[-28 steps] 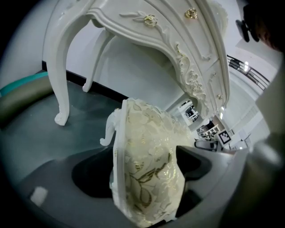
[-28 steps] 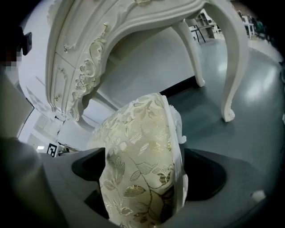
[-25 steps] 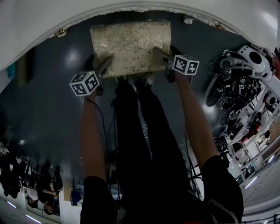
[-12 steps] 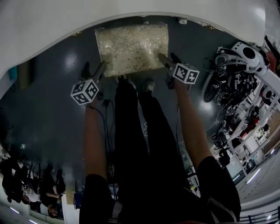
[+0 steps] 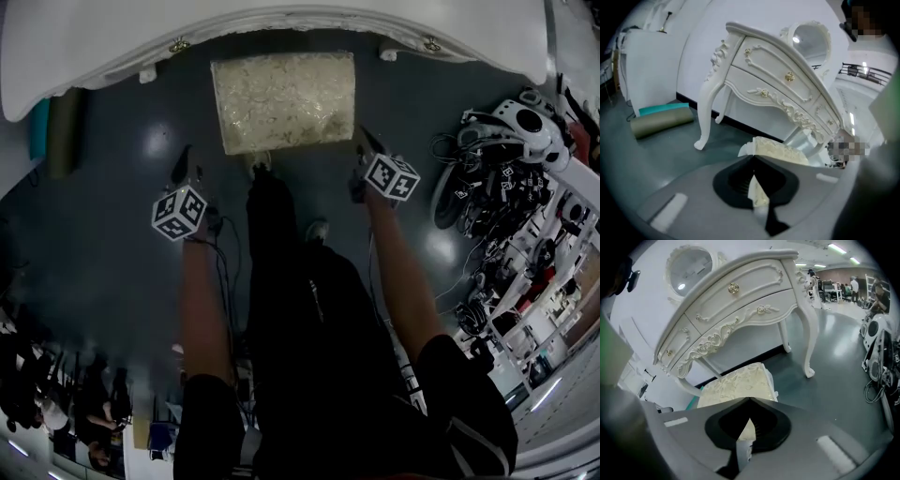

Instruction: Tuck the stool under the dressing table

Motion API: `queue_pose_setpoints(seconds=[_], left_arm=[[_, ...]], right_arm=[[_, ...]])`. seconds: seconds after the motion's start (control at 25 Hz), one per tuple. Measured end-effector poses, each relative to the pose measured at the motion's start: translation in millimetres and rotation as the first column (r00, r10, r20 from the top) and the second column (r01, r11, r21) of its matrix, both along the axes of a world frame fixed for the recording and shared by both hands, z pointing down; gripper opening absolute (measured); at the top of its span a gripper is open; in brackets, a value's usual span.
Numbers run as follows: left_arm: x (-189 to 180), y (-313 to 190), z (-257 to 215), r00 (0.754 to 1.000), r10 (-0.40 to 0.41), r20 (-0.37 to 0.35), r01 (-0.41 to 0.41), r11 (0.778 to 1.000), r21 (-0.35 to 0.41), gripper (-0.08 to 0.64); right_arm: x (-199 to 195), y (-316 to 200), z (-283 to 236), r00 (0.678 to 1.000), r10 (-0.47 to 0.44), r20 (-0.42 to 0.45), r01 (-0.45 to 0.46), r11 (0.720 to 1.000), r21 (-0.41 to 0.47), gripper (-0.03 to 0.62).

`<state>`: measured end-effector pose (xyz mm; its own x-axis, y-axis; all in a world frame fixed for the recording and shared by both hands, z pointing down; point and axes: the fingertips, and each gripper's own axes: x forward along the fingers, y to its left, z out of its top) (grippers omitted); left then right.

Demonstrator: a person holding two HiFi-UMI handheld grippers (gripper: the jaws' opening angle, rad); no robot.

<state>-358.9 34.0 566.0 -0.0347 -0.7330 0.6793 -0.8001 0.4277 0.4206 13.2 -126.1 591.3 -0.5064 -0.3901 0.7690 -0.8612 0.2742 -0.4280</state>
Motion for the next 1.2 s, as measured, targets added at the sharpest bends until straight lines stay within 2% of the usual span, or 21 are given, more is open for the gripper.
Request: queue_pose_setpoints(seconds=[0.12,0.28,0.44,0.56,0.64,0.8,0.88,0.96,1.12,1.2], left_arm=[[21.9,16.6,-27.1,0.999,-0.035,0.025,0.034,0.998,0.062,0.008],[48.4,41.7,-66.9,0.992,-0.103,0.073,0.091,0.984,0.152,0.006],[87.6,71.1,-113.3,0.979,-0.107,0.174,0.071,0.976,0.204,0.008],[120.0,96.7,-147.1,0.972,-0.107,0.210,0.053,0.967,0.250,0.008],[134.5,116.2,-162.7,0.962,-0.123,0.244,0.057,0.963,0.262,0.008],[163.5,149.1,-179.4,0.948,-0.137,0.287,0.059,0.963,0.265,0.008],[177.0,158.6,-183.1,0.948,-0.114,0.298,0.033,0.964,0.264,0.008],[184.2,162.6,-184.1,0.947,-0.087,0.311,0.002,0.964,0.264,0.008],[190.6,156.1,-185.3,0.956,-0.037,0.291,-0.065,0.940,0.334,0.008],[192.6,156.5,-178.8,0.948,-0.018,0.316,-0.090,0.942,0.325,0.008]], right_arm=[[4.5,9.7,-21.9,0.999,-0.046,0.023,0.045,0.997,0.055,-0.006],[4.4,22.8,-65.5,0.992,-0.109,0.055,0.099,0.980,0.171,-0.006],[9.1,50.4,-109.7,0.976,-0.186,0.117,0.152,0.956,0.251,-0.006],[16.8,80.6,-139.4,0.953,-0.259,0.156,0.202,0.929,0.309,-0.006],[23.3,99.4,-154.3,0.942,-0.282,0.185,0.208,0.918,0.338,-0.006],[40.5,134.6,-173.7,0.930,-0.269,0.252,0.173,0.922,0.347,-0.006],[46.5,151.9,-178.8,0.933,-0.267,0.241,0.170,0.918,0.357,-0.006],[47.3,166.4,-183.5,0.938,-0.279,0.205,0.181,0.901,0.395,-0.006],[34.7,183.9,-183.6,0.941,-0.317,0.121,0.225,0.849,0.478,-0.005],[31.9,188.8,-178.1,0.949,-0.300,0.101,0.215,0.845,0.490,-0.005]])
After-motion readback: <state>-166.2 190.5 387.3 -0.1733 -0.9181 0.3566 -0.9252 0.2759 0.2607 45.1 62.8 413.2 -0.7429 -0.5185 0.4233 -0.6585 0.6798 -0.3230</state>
